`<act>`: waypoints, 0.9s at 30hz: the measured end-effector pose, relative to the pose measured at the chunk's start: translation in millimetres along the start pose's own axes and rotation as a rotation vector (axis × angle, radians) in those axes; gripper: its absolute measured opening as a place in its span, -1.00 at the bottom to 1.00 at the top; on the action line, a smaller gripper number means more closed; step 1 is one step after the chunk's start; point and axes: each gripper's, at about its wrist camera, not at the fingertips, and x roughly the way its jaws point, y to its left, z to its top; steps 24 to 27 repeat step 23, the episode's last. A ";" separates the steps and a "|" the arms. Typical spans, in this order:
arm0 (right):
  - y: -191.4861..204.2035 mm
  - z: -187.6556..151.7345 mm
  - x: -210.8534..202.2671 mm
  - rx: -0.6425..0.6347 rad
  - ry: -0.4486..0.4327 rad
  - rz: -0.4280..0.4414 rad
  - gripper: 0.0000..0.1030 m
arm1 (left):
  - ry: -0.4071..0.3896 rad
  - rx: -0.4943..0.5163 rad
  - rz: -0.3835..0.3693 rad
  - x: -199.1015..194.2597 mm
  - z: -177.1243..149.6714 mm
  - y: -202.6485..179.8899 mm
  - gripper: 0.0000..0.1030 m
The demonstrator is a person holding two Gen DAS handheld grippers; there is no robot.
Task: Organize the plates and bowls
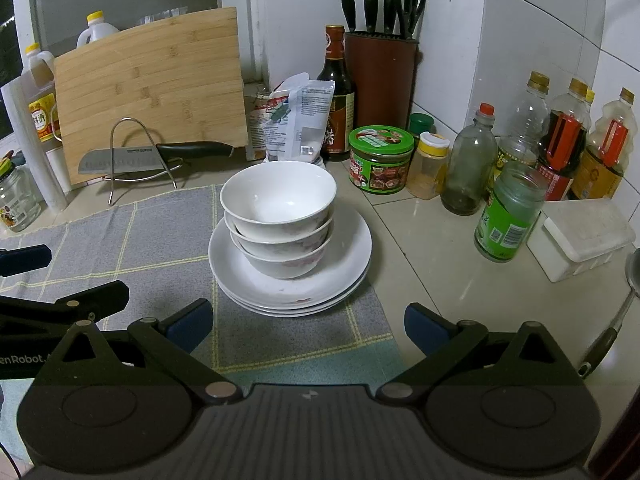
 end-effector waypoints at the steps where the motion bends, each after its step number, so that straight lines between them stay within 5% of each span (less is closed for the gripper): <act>1: 0.3 0.0 0.0 -0.001 -0.001 0.000 1.00 | 0.000 0.000 0.001 0.1 0.0 0.0 0.99; 27: 0.5 1.2 0.5 -0.007 -0.002 -0.003 1.00 | -0.003 -0.001 -0.001 0.6 -0.6 1.1 0.99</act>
